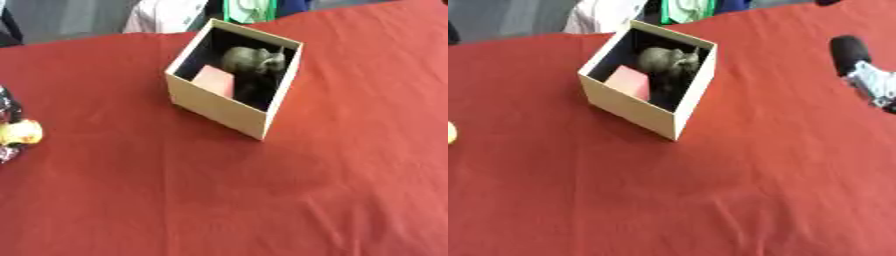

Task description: Pick up objects on the table and place them in the box.

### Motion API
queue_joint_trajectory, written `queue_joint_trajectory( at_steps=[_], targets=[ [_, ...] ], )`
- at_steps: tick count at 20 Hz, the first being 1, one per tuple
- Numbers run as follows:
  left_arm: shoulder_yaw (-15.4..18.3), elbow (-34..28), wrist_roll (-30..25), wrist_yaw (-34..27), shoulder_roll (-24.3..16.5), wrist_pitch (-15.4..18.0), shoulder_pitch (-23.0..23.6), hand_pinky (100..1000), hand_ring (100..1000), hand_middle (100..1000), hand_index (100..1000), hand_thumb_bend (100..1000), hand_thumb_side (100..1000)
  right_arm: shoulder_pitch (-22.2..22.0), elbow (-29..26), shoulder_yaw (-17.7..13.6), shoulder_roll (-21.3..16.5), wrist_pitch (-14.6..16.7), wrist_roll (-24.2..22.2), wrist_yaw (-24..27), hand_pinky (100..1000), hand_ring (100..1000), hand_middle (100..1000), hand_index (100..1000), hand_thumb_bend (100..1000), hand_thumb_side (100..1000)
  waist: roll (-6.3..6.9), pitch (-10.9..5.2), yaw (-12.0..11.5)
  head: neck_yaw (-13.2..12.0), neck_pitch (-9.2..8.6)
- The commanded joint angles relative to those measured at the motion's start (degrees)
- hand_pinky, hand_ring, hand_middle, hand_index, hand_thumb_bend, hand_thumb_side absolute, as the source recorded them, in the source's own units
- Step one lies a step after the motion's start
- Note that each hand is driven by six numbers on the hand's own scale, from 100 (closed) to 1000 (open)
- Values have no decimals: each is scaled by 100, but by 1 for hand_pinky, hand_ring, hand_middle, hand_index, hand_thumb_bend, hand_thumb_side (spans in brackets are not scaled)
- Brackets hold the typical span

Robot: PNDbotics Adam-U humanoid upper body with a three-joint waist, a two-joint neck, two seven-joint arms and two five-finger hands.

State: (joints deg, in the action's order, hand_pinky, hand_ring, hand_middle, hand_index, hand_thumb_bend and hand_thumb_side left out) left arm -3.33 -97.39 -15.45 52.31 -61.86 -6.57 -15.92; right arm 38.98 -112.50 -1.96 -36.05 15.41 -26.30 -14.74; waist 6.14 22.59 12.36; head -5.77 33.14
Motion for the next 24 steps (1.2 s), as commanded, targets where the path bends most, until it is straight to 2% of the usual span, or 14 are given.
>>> queue_joint_trajectory(
  at_steps=[1, 4, 11, 16, 20, 24],
  targets=[
    [219, -365, 171, -228, -103, -111, -155, 183, 375, 232, 216, 156, 199, 73, -95, -78, -118, -38, 42, 44, 886, 896, 780, 792, 100, 527, -3, -156, -14, 59, 7],
    [296, -653, 191, -532, -103, -171, -284, 156, 364, 218, 200, 100, 194, 75, -100, -66, -115, -59, 39, 56, 886, 896, 779, 792, 100, 527, 31, -190, -25, 46, 46],
    [277, -1207, 77, -1122, -98, -72, -749, 119, 348, 195, 200, 100, 198, 71, -132, -30, -78, -128, -10, 101, 886, 894, 778, 792, 100, 528, 104, -299, -52, -27, 119],
    [13, -1335, -248, -1518, 181, 103, -1573, 101, 345, 185, 206, 100, 241, 98, -141, 27, -12, -165, -68, 147, 886, 894, 778, 792, 100, 528, 124, -391, -21, -271, 255],
    [-291, -1217, -624, -1837, 646, 276, -2359, 100, 341, 175, 210, 100, 256, 154, -126, 107, 84, -180, -150, 198, 886, 893, 778, 793, 100, 528, 133, -471, 9, -472, 435],
    [-550, -940, -941, -2093, 1140, 410, -3064, 100, 336, 166, 210, 100, 265, 221, -109, 176, 182, -194, -243, 253, 886, 893, 777, 793, 100, 529, 132, -522, 35, -530, 497]
  ],
)
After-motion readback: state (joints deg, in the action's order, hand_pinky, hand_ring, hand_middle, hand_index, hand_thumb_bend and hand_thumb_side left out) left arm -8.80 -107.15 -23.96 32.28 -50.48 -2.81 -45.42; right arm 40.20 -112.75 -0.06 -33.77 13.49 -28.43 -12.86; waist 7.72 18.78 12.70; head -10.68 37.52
